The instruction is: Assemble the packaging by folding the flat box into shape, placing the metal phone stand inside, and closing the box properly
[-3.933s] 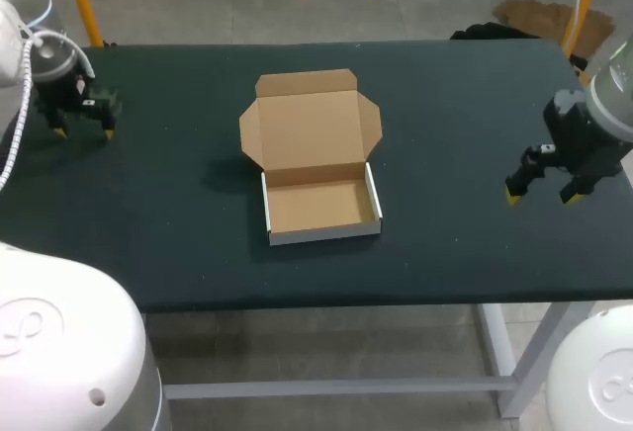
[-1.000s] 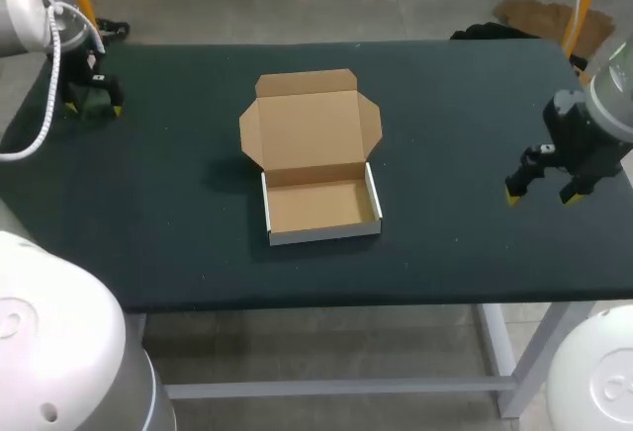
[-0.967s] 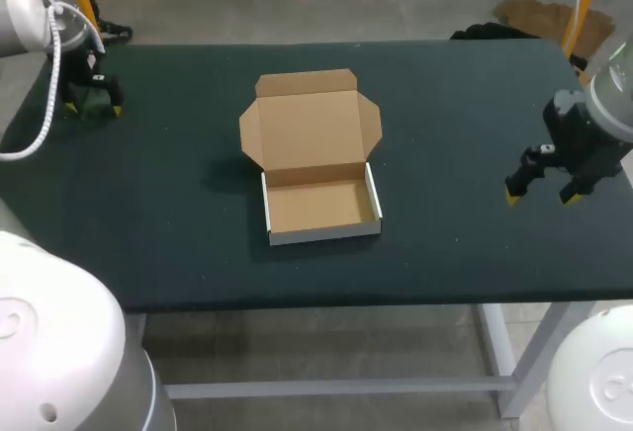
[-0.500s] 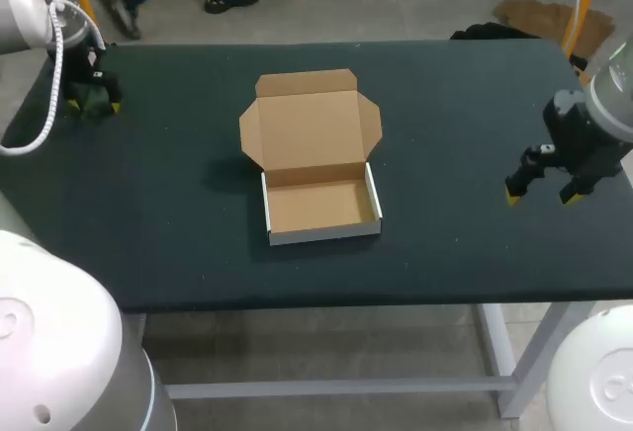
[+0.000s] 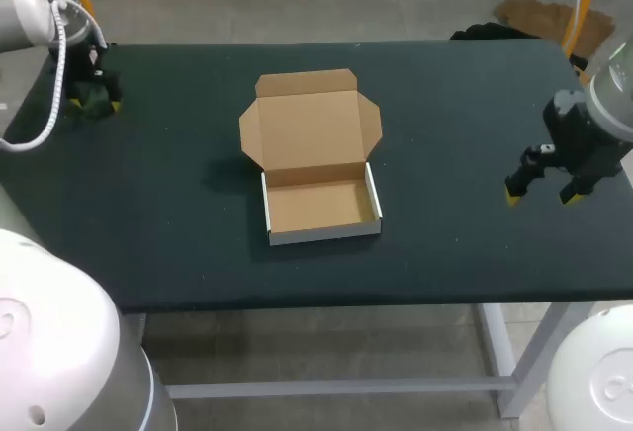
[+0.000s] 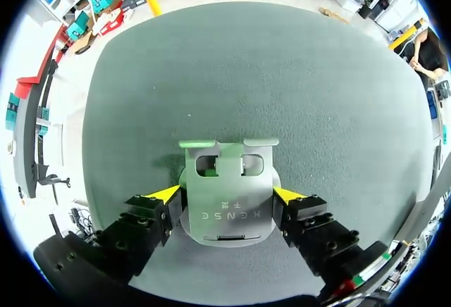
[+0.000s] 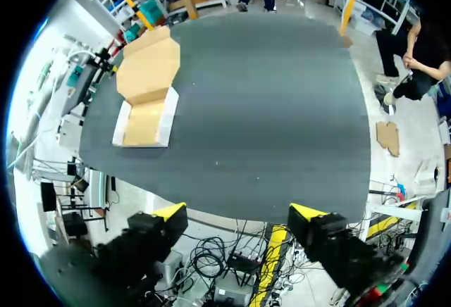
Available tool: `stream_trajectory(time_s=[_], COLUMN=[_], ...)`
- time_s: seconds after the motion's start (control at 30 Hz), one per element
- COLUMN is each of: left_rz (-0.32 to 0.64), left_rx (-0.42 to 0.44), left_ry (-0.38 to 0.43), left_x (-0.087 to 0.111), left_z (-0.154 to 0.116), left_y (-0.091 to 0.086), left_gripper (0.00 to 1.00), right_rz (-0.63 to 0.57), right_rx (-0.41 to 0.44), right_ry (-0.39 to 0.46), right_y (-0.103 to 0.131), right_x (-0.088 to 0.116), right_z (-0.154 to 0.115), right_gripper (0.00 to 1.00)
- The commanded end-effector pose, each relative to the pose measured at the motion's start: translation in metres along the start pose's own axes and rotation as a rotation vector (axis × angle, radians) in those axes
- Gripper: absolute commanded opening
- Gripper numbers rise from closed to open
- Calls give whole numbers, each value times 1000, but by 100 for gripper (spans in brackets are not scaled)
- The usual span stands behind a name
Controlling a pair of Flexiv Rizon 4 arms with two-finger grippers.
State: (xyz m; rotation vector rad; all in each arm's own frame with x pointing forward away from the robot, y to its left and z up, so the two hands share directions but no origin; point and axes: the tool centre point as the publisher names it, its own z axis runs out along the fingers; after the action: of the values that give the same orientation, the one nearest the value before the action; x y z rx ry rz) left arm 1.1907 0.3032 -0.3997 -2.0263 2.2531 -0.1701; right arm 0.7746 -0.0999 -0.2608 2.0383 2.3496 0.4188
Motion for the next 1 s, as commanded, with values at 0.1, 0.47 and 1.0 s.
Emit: stream_trajectory(time_s=[0.1, 0.47, 1.0], left_rz=[-5, -14, 6], left_rx=[-16, 4, 68], left_ry=[-3, 3, -2], left_x=[-2, -1, 21], left_z=[5, -4, -57], left_y=[-7, -3, 30], left_gripper=[35, 0, 0], right_rz=[0, 0, -24], right_rx=[4, 4, -1], right_ry=[0, 0, -2], right_y=[0, 0, -2], right_x=[0, 0, -1], right_z=[-2, -2, -2], right_gripper=[100, 100, 100])
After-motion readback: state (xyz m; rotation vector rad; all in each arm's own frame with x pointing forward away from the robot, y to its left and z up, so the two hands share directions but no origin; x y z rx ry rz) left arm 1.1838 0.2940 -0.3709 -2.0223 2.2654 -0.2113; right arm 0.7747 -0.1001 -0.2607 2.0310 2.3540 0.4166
